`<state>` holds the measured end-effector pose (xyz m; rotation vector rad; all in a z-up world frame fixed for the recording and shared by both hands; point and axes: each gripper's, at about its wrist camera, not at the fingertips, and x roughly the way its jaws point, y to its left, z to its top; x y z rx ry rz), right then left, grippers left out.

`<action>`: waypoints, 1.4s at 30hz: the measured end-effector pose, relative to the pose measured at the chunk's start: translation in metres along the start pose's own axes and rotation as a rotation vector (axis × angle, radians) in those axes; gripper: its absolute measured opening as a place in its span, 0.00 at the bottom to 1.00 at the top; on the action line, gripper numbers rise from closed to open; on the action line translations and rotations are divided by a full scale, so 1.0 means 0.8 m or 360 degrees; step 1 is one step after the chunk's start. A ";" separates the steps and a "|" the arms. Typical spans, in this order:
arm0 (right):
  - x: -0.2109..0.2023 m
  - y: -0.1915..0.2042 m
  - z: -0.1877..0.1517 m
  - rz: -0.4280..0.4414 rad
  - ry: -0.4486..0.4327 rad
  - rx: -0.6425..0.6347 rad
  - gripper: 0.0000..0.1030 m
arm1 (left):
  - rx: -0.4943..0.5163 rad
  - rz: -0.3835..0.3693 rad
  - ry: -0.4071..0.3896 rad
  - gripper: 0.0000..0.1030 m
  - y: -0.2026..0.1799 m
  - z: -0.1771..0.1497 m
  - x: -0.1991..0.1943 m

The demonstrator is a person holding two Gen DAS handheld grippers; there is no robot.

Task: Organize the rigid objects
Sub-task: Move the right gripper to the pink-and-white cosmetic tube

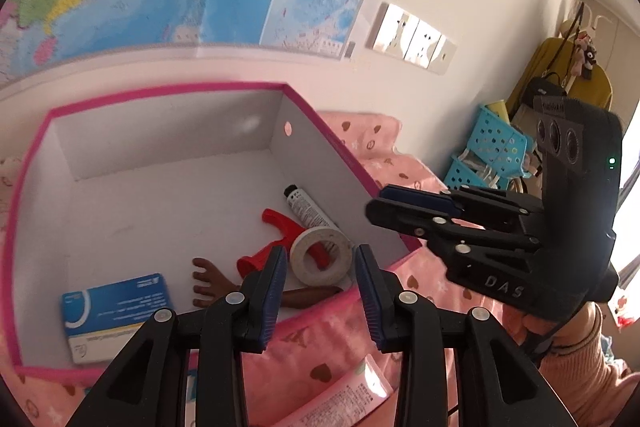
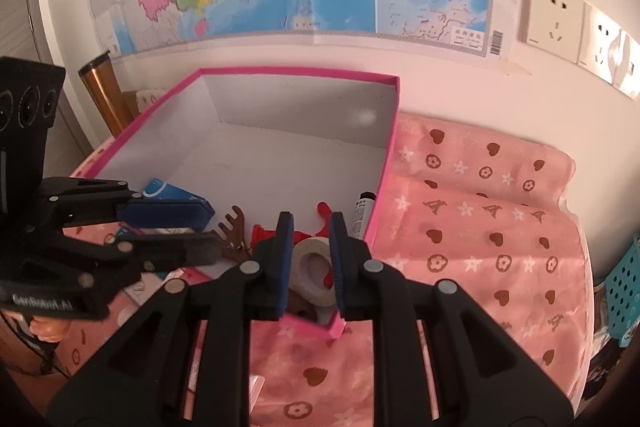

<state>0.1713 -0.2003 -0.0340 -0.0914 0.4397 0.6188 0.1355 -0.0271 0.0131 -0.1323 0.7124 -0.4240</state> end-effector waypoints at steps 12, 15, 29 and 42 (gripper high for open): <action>-0.050 0.001 -0.053 0.0182 -0.0051 0.0113 0.33 | -0.0001 0.0093 -0.0140 0.48 0.001 -0.054 -0.069; -0.047 0.003 -0.072 0.0209 -0.0006 0.0134 0.36 | -0.0031 0.0120 -0.0104 0.48 0.006 -0.072 -0.070; -0.020 0.013 -0.134 0.0323 0.0178 0.0267 0.36 | -0.0142 0.0223 0.0010 0.48 0.018 -0.137 -0.072; -0.009 0.014 -0.153 0.0339 0.0249 0.0313 0.37 | -0.0194 0.0223 0.0105 0.48 0.022 -0.164 -0.061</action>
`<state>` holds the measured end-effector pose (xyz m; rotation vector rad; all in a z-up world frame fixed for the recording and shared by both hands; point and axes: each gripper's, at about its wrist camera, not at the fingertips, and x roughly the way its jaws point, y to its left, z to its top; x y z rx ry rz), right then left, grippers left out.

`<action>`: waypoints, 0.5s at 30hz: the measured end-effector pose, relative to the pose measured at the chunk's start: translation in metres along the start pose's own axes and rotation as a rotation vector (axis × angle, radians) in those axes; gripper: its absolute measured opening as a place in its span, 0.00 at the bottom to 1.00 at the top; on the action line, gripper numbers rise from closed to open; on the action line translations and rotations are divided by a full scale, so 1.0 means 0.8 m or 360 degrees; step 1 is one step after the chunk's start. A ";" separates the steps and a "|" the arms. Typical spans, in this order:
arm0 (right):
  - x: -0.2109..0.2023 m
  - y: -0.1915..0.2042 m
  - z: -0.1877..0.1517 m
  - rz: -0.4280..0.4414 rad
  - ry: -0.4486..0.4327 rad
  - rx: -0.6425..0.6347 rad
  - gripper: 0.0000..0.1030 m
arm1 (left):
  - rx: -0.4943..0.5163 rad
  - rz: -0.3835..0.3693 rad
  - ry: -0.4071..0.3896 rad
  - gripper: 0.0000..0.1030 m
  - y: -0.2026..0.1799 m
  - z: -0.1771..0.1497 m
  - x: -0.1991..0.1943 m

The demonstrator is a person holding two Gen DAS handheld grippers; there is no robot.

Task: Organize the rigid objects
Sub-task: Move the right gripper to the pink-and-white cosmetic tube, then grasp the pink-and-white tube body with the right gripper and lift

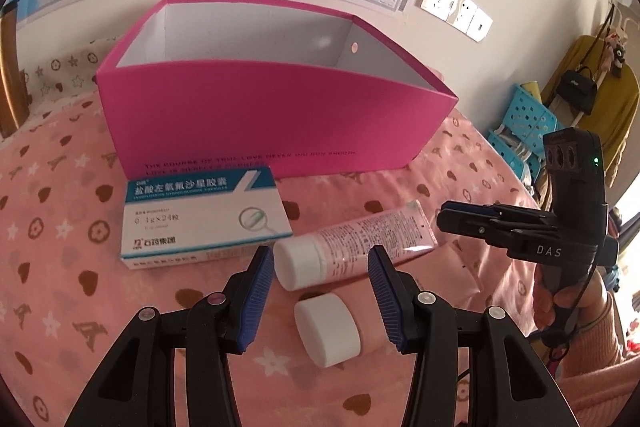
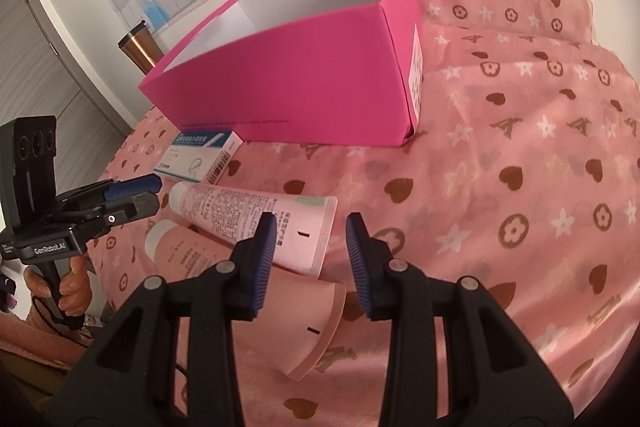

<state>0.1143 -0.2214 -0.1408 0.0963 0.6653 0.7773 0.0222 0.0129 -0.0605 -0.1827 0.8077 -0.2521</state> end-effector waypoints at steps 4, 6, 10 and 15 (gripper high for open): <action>0.005 -0.001 -0.003 0.0003 0.0018 0.0008 0.38 | 0.0005 -0.0008 0.0028 0.48 -0.002 -0.004 0.006; 0.008 -0.001 -0.004 0.0001 0.0025 0.0010 0.38 | 0.0003 -0.0012 0.0036 0.48 -0.003 -0.004 0.009; 0.014 0.000 -0.006 0.0003 0.0034 0.0013 0.38 | -0.0014 -0.0031 0.0046 0.48 -0.001 -0.005 0.012; 0.021 0.003 -0.007 0.0011 0.0042 0.0017 0.38 | -0.0011 -0.0050 0.0061 0.47 -0.002 -0.006 0.015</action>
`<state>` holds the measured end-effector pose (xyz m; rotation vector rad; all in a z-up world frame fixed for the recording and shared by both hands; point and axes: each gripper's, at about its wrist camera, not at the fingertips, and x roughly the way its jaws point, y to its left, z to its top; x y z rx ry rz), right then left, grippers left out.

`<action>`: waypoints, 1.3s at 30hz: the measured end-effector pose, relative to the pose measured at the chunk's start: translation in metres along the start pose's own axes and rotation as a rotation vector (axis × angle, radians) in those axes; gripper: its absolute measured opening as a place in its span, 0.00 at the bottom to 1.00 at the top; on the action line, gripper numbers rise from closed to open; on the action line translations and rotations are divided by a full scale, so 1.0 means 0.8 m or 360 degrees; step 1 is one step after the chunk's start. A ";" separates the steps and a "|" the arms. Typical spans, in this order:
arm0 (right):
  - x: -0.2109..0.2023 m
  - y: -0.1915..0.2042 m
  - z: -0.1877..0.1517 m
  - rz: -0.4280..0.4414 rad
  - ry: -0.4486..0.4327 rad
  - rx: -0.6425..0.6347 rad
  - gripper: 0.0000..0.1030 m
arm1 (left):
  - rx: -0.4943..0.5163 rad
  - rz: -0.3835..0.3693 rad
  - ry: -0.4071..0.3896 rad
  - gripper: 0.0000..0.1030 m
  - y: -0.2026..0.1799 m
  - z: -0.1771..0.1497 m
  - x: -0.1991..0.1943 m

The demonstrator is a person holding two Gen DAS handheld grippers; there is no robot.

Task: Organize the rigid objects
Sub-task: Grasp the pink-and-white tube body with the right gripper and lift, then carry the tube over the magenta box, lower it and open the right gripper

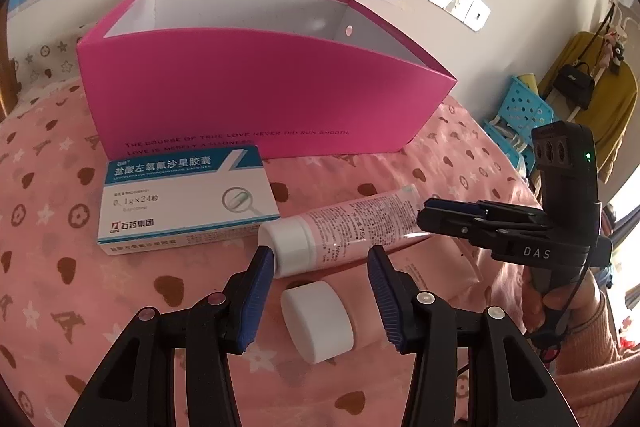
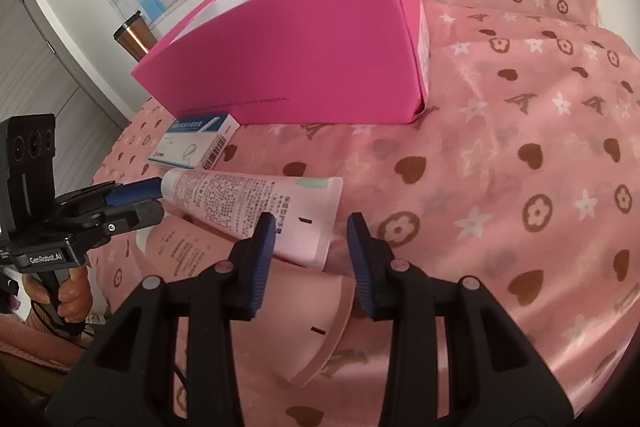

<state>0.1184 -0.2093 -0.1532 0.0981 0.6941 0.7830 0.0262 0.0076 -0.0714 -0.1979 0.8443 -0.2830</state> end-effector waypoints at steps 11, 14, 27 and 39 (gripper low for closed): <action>-0.002 0.005 0.002 -0.0009 -0.0015 -0.0010 0.38 | 0.0009 -0.0019 0.0008 0.47 -0.006 0.000 0.001; -0.006 0.007 0.003 -0.0018 -0.0028 -0.0018 0.38 | 0.0019 -0.0013 -0.0001 0.47 -0.009 0.001 -0.001; -0.038 0.018 0.015 -0.0039 -0.0110 -0.0076 0.38 | 0.0065 -0.0022 -0.0102 0.47 -0.023 0.014 -0.025; -0.072 0.033 0.046 -0.0076 -0.0257 -0.0167 0.38 | 0.0152 0.0002 -0.0229 0.47 -0.038 0.050 -0.045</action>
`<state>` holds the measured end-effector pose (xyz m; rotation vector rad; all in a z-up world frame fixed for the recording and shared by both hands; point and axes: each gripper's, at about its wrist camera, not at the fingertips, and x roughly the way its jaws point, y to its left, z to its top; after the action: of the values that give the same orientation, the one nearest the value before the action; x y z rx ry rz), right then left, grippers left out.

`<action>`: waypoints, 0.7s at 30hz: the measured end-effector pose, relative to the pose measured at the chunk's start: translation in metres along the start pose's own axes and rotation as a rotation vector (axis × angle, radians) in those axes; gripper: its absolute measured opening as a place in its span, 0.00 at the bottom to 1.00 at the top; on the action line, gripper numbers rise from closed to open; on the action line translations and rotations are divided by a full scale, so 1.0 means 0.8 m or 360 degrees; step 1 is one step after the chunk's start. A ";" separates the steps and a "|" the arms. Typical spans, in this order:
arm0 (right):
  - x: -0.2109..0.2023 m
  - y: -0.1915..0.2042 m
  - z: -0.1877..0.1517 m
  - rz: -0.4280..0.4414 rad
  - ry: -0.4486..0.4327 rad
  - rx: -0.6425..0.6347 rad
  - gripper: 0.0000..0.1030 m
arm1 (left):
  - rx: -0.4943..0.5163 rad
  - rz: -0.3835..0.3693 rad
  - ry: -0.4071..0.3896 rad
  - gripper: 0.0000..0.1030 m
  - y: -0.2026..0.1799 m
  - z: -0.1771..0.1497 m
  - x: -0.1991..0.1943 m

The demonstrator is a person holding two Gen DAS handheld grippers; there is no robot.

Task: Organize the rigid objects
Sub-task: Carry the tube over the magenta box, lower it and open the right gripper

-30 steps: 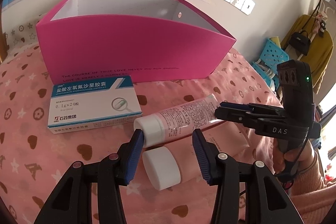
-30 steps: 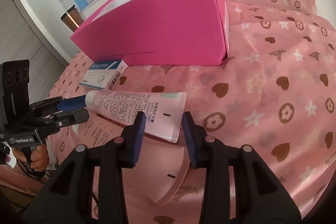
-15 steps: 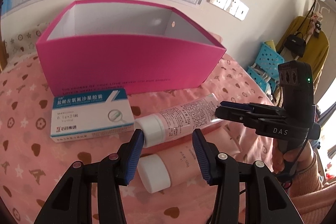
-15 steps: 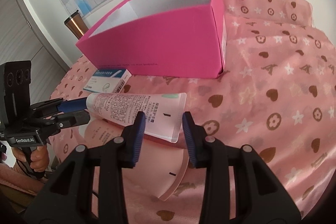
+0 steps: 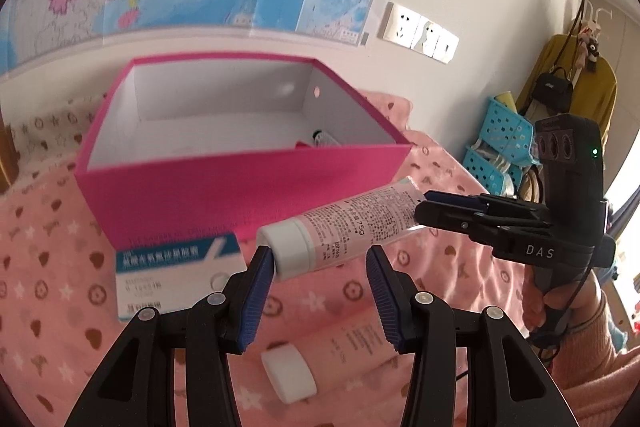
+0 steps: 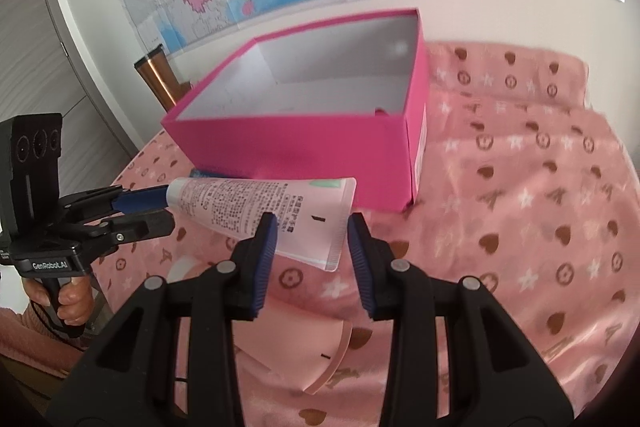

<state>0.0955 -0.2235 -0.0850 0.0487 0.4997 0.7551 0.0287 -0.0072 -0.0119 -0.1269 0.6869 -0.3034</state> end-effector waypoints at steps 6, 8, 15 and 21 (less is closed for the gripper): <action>-0.004 -0.004 0.013 -0.0021 -0.0031 -0.0010 0.39 | 0.0034 0.0027 -0.0027 0.47 -0.005 0.009 0.000; -0.005 -0.005 0.015 -0.0026 -0.0036 -0.0013 0.39 | 0.0042 0.0025 -0.0035 0.47 -0.006 0.012 0.000; -0.007 -0.004 0.020 -0.0032 -0.0051 -0.0026 0.39 | 0.0066 0.0041 -0.0077 0.47 -0.009 0.019 -0.005; -0.010 -0.002 0.030 -0.0037 -0.0079 -0.0045 0.39 | 0.0078 0.0046 -0.0098 0.47 -0.007 0.028 -0.006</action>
<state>0.1027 -0.2271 -0.0605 0.0351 0.4415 0.7362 0.0383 -0.0107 0.0097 -0.0796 0.6191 -0.2874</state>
